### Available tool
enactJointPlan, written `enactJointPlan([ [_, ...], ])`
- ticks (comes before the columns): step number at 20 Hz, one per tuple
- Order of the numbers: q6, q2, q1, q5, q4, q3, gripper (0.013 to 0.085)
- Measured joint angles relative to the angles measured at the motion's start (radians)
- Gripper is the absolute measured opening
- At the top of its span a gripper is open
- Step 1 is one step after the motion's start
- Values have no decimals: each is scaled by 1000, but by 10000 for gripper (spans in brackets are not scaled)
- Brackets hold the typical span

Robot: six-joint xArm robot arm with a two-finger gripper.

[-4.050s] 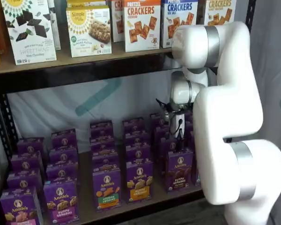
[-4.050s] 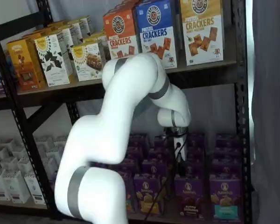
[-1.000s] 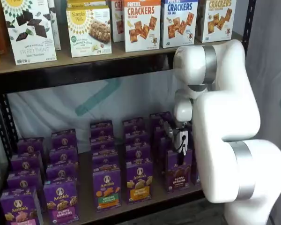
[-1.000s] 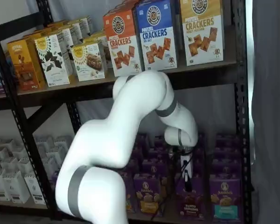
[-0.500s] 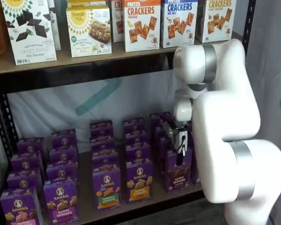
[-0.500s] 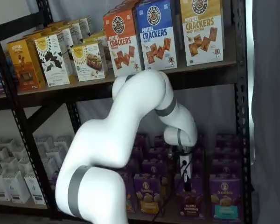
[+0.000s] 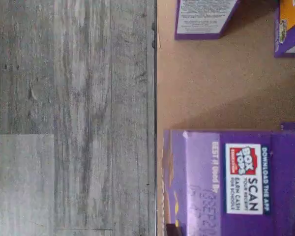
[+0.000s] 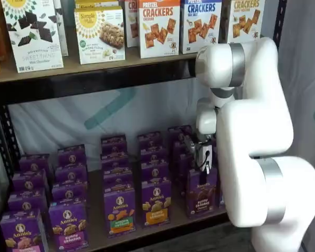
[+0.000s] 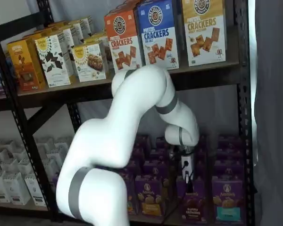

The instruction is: Pick up the purple box with a brown patch in the center, on the bottom shelf, the fifth box from the left

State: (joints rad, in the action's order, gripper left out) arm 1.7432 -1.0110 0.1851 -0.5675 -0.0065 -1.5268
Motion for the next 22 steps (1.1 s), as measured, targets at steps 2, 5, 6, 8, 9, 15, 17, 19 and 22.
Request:
enactJointPlan([
  [2, 0, 10, -1, 10, 1, 18, 330],
  [5, 32, 27, -6, 21, 42, 46, 330],
  [6, 53, 38, -9, 34, 69, 64, 330],
  [8, 68, 60, -13, 46, 91, 96, 330],
  [9, 68, 73, -15, 48, 92, 113, 330],
  [15, 84, 181, -30, 124, 124, 269, 330],
  [17, 99, 226, -36, 145, 146, 330, 330],
  [19, 104, 289, -47, 162, 162, 410, 330],
  [22, 86, 356, -63, 185, 158, 499, 330],
])
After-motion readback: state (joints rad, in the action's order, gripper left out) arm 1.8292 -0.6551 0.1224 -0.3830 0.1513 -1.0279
